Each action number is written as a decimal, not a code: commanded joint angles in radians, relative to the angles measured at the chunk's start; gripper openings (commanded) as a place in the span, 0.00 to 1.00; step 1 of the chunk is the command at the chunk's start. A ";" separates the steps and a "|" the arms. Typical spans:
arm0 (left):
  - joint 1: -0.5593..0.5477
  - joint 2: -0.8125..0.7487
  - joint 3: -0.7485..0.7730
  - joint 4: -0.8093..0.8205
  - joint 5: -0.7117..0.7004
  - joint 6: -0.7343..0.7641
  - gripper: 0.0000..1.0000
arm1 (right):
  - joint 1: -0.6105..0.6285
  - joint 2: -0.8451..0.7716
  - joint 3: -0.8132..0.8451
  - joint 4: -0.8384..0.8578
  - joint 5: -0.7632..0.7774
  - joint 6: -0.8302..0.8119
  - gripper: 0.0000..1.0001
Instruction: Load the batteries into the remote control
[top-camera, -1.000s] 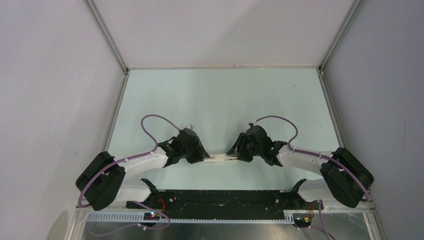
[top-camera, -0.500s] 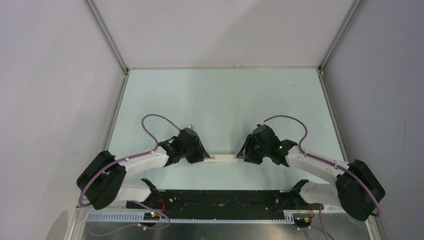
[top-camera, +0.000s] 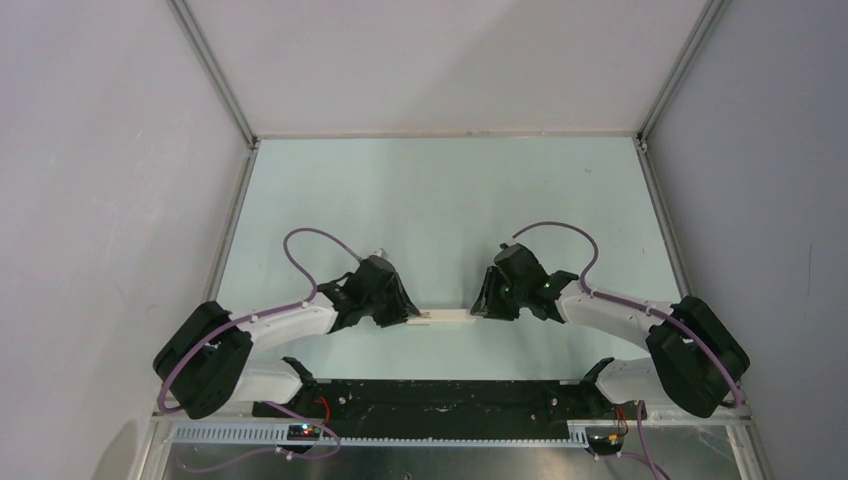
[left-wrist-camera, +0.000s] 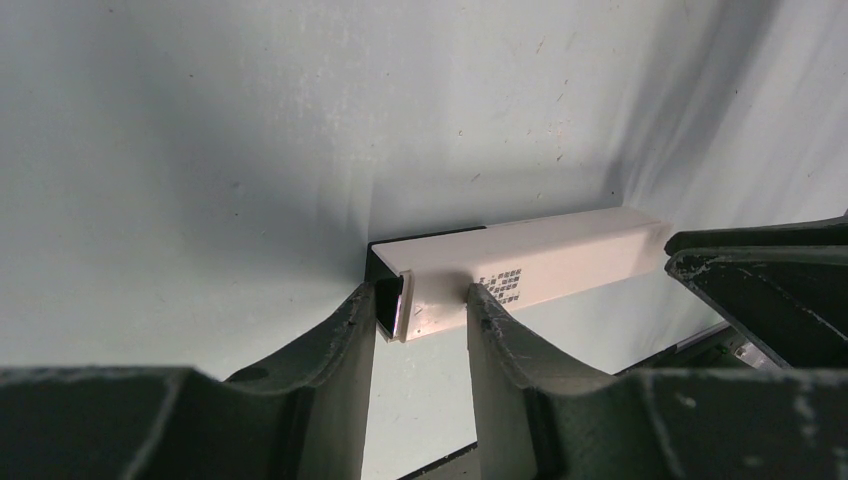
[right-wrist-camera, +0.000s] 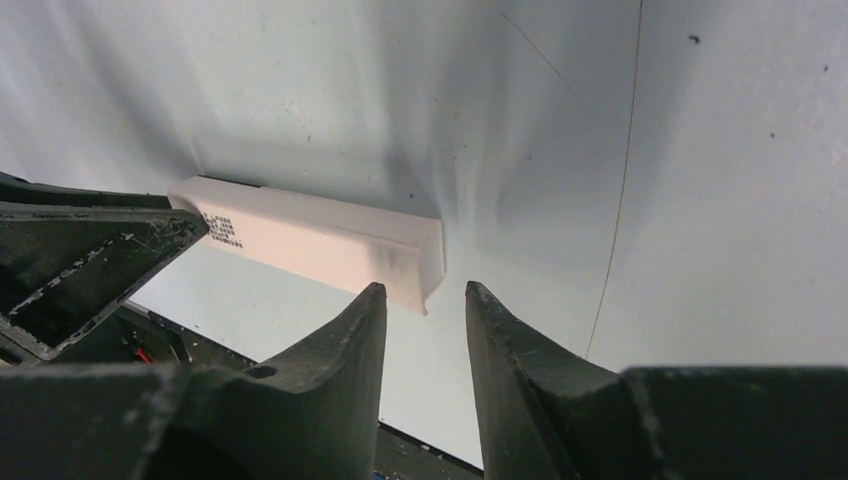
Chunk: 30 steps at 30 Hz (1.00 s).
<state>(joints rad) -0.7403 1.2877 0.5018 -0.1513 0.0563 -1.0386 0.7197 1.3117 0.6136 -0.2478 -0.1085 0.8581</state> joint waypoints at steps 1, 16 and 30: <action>-0.014 0.045 -0.019 -0.152 -0.040 0.047 0.39 | 0.006 0.030 0.041 0.043 0.031 -0.034 0.37; -0.016 0.052 -0.018 -0.165 -0.034 0.054 0.35 | 0.079 0.096 0.050 0.013 0.062 -0.045 0.26; -0.035 0.069 0.003 -0.166 -0.021 0.048 0.19 | 0.136 0.155 0.092 -0.071 0.154 -0.029 0.17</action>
<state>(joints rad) -0.7425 1.2968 0.5320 -0.2012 0.0540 -1.0267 0.8242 1.4128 0.6949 -0.2665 -0.0093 0.8307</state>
